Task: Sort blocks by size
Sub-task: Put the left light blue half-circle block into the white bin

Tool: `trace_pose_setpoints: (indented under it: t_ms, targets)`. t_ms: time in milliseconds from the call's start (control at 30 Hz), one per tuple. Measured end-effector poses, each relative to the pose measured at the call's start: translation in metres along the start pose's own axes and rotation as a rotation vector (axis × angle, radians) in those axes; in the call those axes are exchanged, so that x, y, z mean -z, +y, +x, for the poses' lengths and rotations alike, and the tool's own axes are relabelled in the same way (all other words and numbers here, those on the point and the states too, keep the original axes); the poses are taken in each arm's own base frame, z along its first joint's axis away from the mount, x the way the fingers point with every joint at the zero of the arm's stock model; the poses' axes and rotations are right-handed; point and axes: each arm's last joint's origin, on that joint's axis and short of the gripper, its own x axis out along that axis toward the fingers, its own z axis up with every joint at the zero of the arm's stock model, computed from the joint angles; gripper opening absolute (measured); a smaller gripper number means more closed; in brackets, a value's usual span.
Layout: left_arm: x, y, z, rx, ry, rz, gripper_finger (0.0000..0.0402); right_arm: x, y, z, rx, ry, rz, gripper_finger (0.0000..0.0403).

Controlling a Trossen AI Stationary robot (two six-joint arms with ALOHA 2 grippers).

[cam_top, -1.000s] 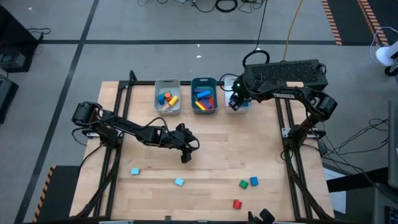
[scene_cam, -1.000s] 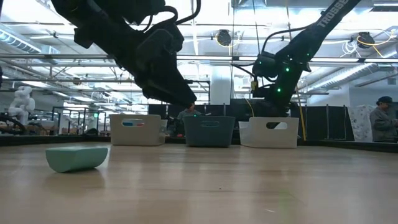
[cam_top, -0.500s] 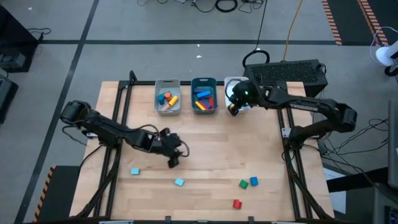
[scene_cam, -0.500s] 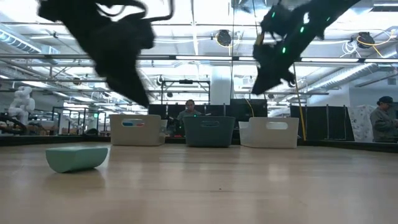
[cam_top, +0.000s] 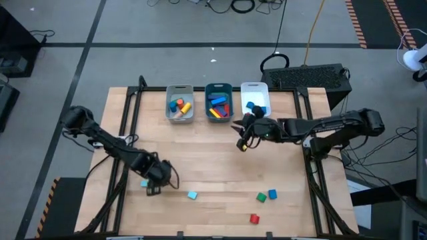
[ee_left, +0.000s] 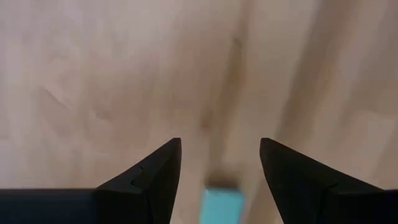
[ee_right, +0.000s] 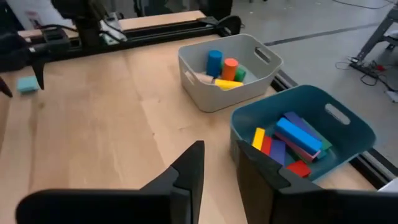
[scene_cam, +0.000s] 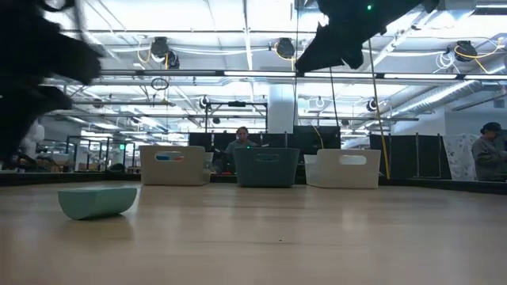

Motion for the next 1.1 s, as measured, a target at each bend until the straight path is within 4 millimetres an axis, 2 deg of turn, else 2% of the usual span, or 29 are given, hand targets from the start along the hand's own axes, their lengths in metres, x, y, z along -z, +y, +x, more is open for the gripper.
trace_pose_setpoints:
  t_ms: [333,500,833,1100]
  targets:
    - [0.02,-0.018,0.002,0.003,0.03,0.12,0.0219,0.004,0.01,-0.004,-0.033,0.011,-0.027,0.0084]
    - [0.03,-0.018,0.005,-0.044,0.069,0.107,0.0219,0.004,0.01,-0.004,-0.032,0.016,-0.03,0.0092]
    - [0.057,-0.013,0.025,-0.083,0.159,0.027,0.0219,0.004,0.01,-0.004,-0.032,0.016,-0.028,0.0105]
    - [0.064,-0.013,0.037,-0.075,0.105,0.068,0.0219,0.004,0.01,-0.004,-0.033,0.017,-0.027,0.0107]
